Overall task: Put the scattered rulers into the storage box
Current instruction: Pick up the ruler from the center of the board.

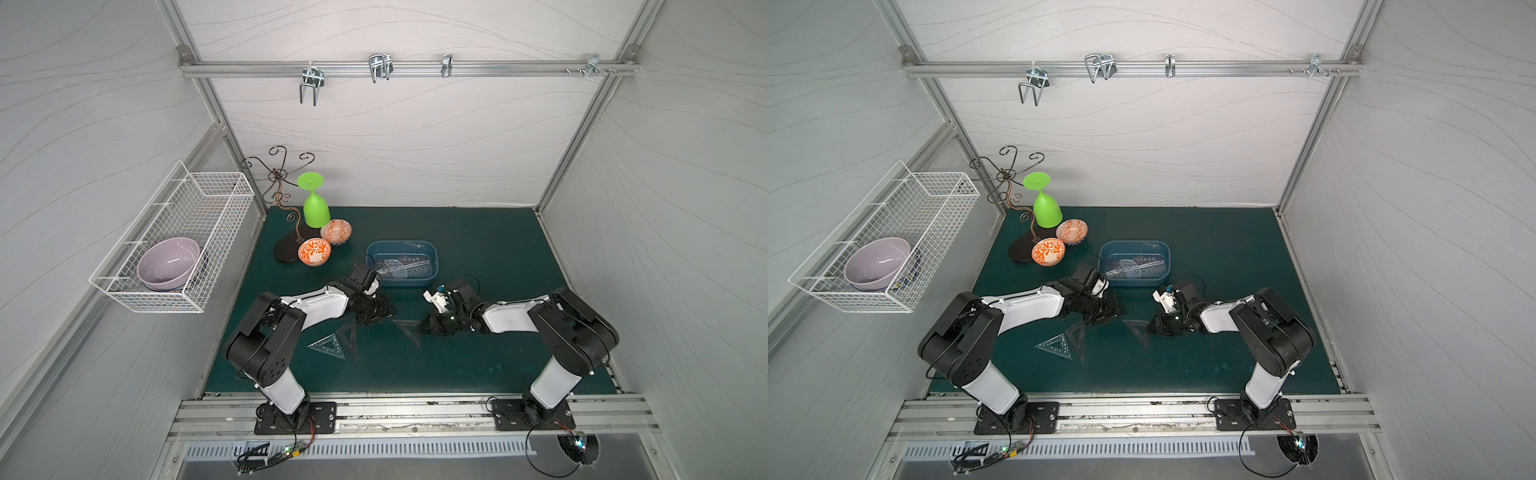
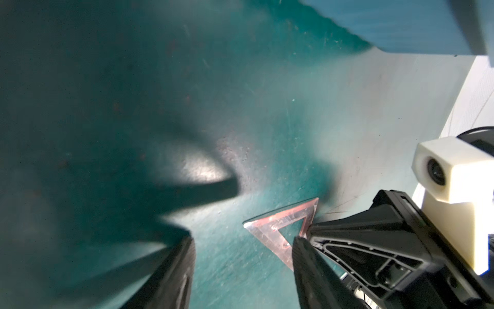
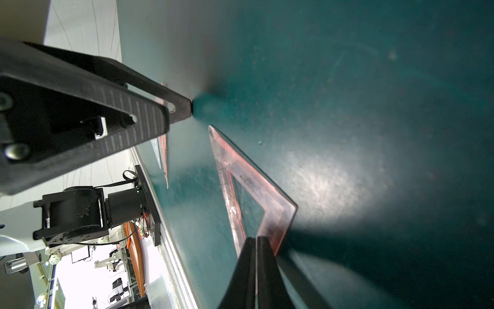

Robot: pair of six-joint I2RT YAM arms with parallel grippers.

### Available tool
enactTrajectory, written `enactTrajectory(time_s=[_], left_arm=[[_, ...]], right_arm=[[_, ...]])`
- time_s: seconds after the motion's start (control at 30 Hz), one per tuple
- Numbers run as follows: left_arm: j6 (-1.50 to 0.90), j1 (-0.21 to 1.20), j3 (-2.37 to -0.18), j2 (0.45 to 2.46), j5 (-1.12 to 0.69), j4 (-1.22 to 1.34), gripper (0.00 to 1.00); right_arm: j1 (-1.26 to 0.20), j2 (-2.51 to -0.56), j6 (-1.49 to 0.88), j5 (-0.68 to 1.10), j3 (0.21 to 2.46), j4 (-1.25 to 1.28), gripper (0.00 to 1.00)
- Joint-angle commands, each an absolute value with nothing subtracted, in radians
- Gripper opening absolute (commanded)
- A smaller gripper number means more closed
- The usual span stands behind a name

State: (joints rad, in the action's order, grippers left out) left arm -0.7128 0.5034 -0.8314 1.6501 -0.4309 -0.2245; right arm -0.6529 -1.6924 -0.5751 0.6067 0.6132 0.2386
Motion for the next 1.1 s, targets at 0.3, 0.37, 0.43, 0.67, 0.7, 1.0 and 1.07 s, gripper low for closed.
enactTrajectory(time_s=[0.3, 0.37, 0.43, 0.67, 0.7, 1.0, 1.07], left_arm=[[-0.734, 0.523, -0.861, 1.698, -0.464, -0.165, 0.63], [-0.736, 0.522, -0.861, 1.700, -0.467, -0.161, 0.63], [-0.741, 0.524, -0.858, 1.704, -0.472, -0.154, 0.63], [-0.747, 0.533, -0.856, 1.722, -0.482, -0.137, 0.63], [-0.748, 0.536, -0.856, 1.727, -0.485, -0.133, 0.63], [-0.761, 0.549, -0.837, 1.765, -0.498, -0.095, 0.56], [-0.760, 0.551, -0.835, 1.771, -0.501, -0.094, 0.53]], right_arm=[[-0.641, -1.709, -0.547, 0.614, 0.597, 0.237, 0.09], [-0.641, -1.714, -0.546, 0.614, 0.594, 0.239, 0.09], [-0.640, -1.716, -0.544, 0.613, 0.591, 0.239, 0.09], [-0.640, -1.716, -0.543, 0.609, 0.583, 0.243, 0.09], [-0.640, -1.717, -0.543, 0.611, 0.584, 0.244, 0.09], [-0.640, -1.735, -0.540, 0.608, 0.584, 0.245, 0.09], [-0.639, -1.739, -0.540, 0.607, 0.584, 0.245, 0.09]])
